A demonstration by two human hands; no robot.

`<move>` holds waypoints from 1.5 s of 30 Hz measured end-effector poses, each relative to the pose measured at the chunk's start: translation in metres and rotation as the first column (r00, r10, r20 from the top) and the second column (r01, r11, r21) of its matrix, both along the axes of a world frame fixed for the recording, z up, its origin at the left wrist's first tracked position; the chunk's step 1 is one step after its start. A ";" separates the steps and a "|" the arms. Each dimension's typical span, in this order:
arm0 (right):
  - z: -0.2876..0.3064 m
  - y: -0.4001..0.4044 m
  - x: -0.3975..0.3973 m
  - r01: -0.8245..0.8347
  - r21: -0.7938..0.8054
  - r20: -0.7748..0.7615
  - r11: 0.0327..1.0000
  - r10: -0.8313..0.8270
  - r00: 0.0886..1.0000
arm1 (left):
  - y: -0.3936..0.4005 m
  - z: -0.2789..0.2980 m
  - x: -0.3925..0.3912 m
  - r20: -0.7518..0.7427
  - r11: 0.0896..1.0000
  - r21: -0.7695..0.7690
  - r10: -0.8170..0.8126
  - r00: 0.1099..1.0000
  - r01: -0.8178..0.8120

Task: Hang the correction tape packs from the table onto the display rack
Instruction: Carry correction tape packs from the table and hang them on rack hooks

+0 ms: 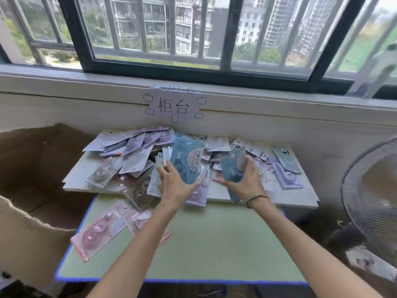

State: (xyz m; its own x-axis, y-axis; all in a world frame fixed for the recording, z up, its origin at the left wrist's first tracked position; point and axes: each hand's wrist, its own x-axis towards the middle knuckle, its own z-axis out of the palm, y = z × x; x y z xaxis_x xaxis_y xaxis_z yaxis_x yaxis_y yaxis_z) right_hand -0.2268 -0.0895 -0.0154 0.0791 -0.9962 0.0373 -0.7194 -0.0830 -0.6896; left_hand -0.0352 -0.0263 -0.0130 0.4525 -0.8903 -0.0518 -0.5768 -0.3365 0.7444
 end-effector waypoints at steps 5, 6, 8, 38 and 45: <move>0.006 0.099 -0.028 0.268 -0.027 0.052 0.963 -0.266 0.963 | 0.057 -0.001 -0.023 -0.069 0.979 -0.136 -0.163 0.984 0.152; 0.007 0.117 -0.036 0.311 -0.021 0.046 0.950 -0.310 0.950 | 0.065 0.000 -0.030 -0.072 0.971 -0.157 -0.195 0.978 0.182; 0.011 0.149 -0.056 0.408 -0.008 0.048 0.913 -0.408 0.912 | 0.081 0.003 -0.050 -0.063 0.946 -0.180 -0.287 0.956 0.272; 0.044 0.726 -0.407 0.980 -0.115 0.056 -0.165 -0.986 -0.159 | 0.482 0.027 -0.522 -0.102 0.213 -0.227 -0.976 0.195 0.950; 0.035 0.853 -0.460 0.947 -0.091 0.095 -0.308 -0.949 -0.299 | 0.603 0.022 -0.604 -0.103 0.045 -0.224 -0.994 0.022 0.973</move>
State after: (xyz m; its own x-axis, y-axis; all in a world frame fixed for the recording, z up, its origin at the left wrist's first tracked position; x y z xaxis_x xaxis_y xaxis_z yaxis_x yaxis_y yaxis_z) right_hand -0.6864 0.7640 0.0191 -0.9628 0.2338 0.1356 0.0568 0.6655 -0.7443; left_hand -0.6388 0.5767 0.0092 -0.8686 -0.4847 0.1030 -0.1705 0.4876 0.8562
